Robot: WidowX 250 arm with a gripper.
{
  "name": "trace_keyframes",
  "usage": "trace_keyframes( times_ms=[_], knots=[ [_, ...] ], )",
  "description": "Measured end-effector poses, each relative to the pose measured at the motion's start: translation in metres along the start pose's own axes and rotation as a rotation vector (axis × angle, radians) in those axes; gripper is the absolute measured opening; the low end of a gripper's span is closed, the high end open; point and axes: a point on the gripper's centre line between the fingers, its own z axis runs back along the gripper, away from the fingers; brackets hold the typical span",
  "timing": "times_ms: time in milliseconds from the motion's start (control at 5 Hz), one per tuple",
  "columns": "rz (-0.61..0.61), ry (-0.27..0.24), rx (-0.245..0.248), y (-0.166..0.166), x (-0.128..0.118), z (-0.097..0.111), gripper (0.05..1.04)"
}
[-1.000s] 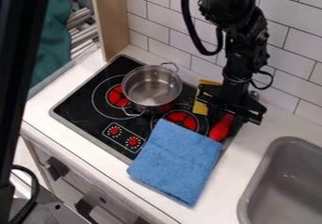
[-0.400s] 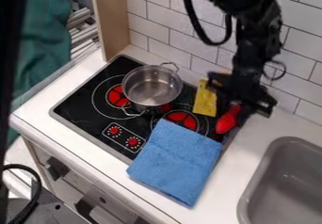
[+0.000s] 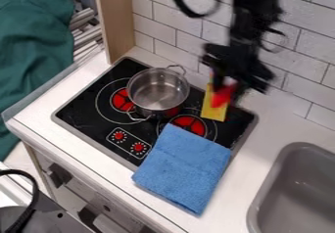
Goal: Move the red fork to the left side of the table
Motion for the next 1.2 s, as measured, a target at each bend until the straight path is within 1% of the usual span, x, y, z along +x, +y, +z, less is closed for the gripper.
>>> trace_keyframes(
  times_ms=[200, 400, 600, 800, 1000, 1200],
  knots=[
    [0.073, -0.005, -0.001, 0.053, -0.004, -0.008, 0.391],
    [0.096, -0.012, 0.019, 0.098, -0.007, -0.008, 0.391],
    [0.119, -0.042, 0.043, 0.144, -0.006, -0.001, 0.391],
    [0.121, -0.023, 0.088, 0.170, -0.017, -0.001, 0.391],
    [0.093, 0.011, 0.117, 0.180, -0.032, -0.007, 0.391],
    [0.085, 0.037, 0.110, 0.182, -0.053, -0.020, 0.391]
  ],
)
